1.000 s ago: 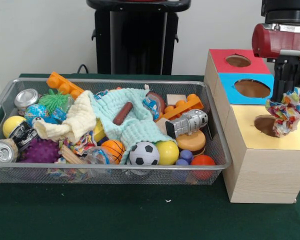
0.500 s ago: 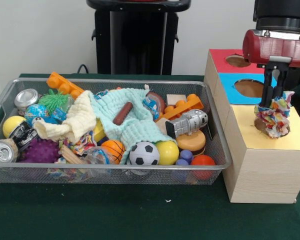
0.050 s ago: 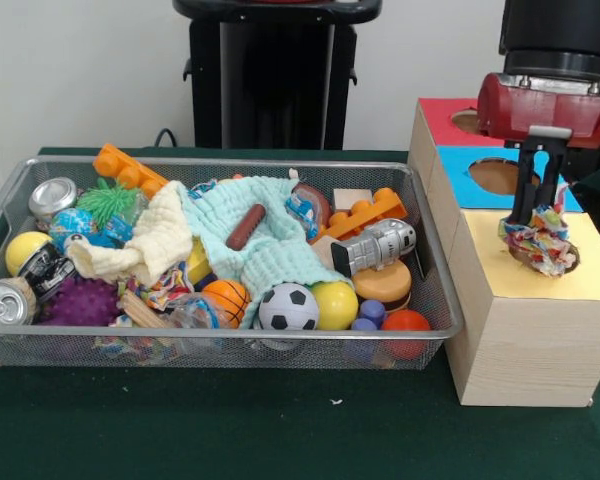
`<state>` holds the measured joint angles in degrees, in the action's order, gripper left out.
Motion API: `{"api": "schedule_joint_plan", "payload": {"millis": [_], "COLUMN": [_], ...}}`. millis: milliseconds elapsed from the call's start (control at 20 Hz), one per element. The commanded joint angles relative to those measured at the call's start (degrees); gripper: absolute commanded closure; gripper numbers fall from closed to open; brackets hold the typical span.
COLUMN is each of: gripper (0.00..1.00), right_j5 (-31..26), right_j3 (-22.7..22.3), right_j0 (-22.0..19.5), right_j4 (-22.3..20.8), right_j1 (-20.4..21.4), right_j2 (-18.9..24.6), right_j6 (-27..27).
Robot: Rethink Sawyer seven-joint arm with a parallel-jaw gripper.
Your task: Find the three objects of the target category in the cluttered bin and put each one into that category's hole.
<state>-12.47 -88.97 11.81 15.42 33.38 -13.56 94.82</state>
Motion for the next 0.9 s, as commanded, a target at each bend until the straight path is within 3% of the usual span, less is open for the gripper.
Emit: {"api": "schedule_joint_plan", "payload": {"millis": [50,900], "gripper": [1.00,1.00], "right_j5": [-5.2,-9.7], "right_j3": [0.3,4.9], "right_j0": [-0.2,2.6], "right_j4": [-0.2,3.8], "right_j1": [-4.2,-8.1], "right_j2": [0.8,0.4], "right_j6": [10.1,13.8]}}
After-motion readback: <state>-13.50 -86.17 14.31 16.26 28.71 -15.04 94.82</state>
